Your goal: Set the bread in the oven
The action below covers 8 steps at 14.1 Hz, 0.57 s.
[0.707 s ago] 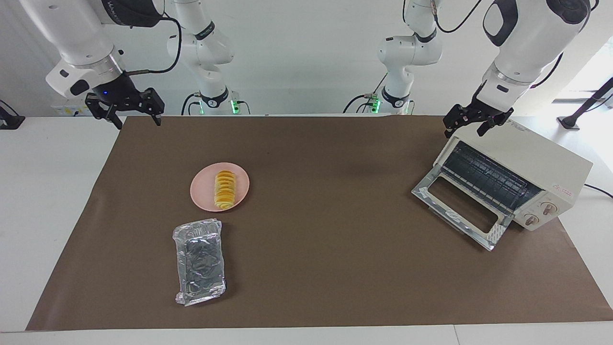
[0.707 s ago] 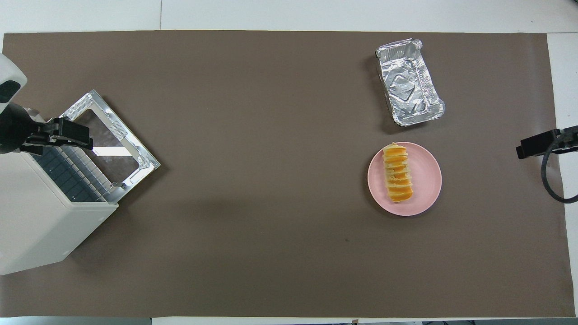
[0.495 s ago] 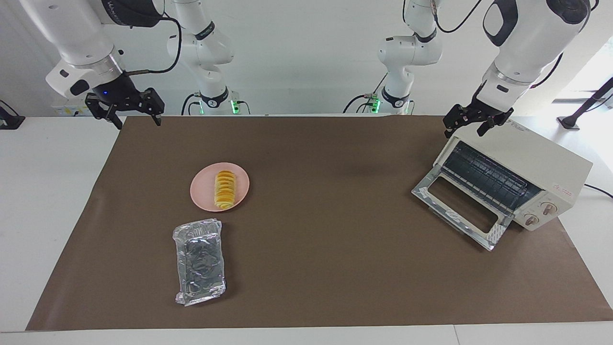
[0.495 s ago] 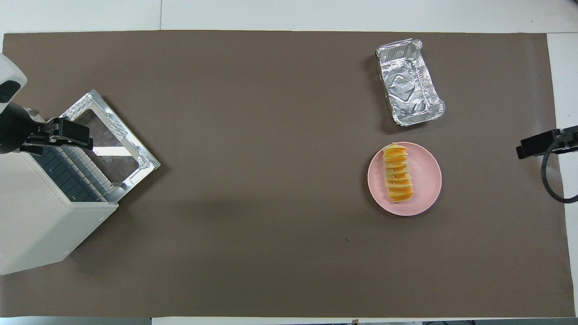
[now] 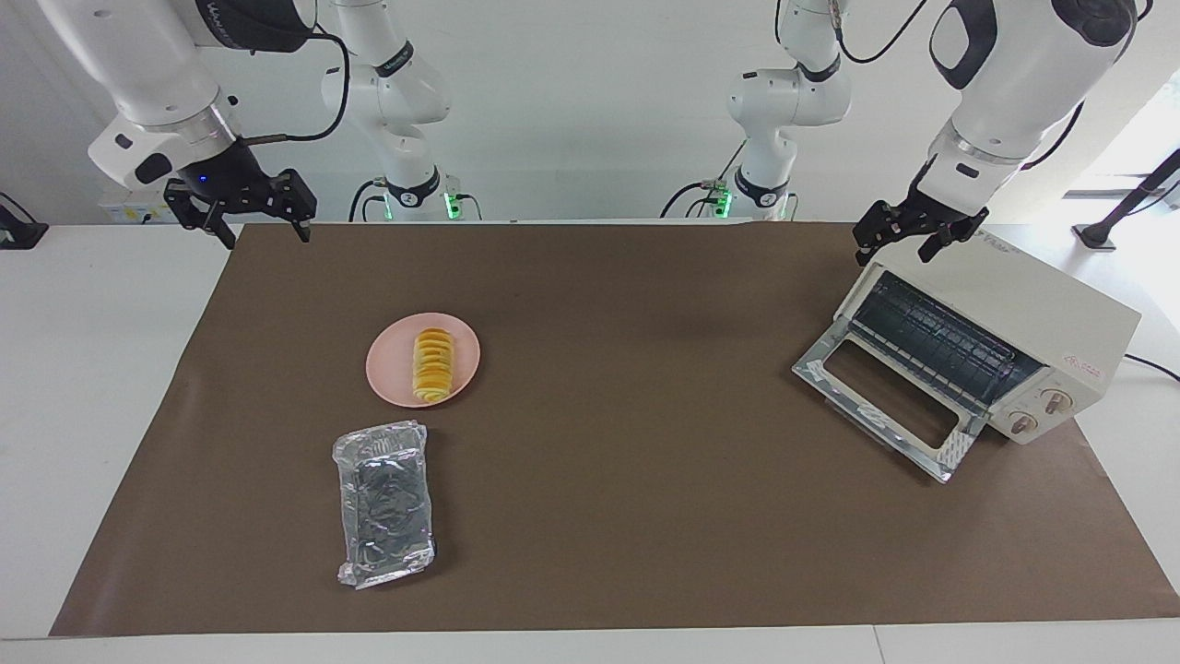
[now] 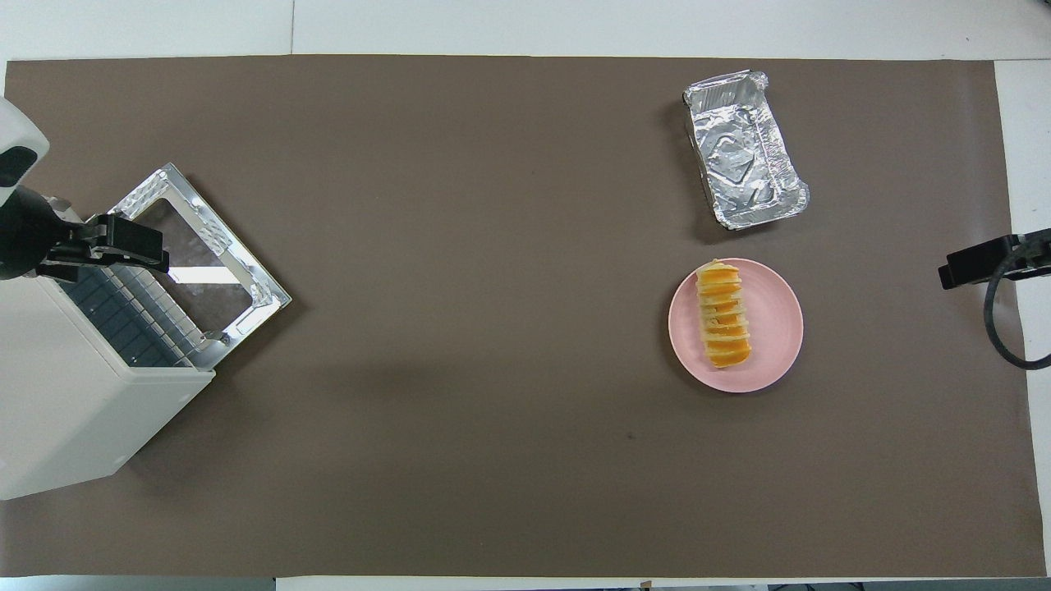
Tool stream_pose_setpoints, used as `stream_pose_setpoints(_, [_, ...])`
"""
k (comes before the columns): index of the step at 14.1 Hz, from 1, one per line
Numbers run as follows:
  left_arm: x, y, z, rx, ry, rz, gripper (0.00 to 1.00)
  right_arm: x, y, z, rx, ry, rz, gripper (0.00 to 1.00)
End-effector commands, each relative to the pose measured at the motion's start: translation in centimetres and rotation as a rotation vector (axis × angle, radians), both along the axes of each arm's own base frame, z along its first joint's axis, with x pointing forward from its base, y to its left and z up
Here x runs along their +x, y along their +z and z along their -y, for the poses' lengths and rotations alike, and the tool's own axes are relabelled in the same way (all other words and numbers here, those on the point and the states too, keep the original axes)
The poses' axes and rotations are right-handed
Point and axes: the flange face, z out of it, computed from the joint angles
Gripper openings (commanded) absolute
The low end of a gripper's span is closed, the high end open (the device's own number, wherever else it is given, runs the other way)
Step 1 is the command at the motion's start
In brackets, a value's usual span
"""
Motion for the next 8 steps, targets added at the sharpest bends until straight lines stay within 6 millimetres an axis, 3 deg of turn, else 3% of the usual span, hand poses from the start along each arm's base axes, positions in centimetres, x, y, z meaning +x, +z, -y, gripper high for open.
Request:
stream_pose_setpoints(1, [-0.4, 0.5, -0.1, 0.011, 0.004, 0.002, 1.00, -0.6, -0.3, -0.2, -0.005, 0.016, 0.002, 1.00])
stream_pose_setpoints(5, [-0.4, 0.5, -0.1, 0.012, 0.005, 0.002, 1.00, -0.5, -0.8, -1.1, -0.010, -0.009, 0.033, 1.00])
stream_pose_setpoints(8, [-0.4, 0.5, -0.1, 0.011, 0.004, 0.002, 1.00, 0.1, -2.9, -2.5, -0.010, 0.003, 0.061, 1.00])
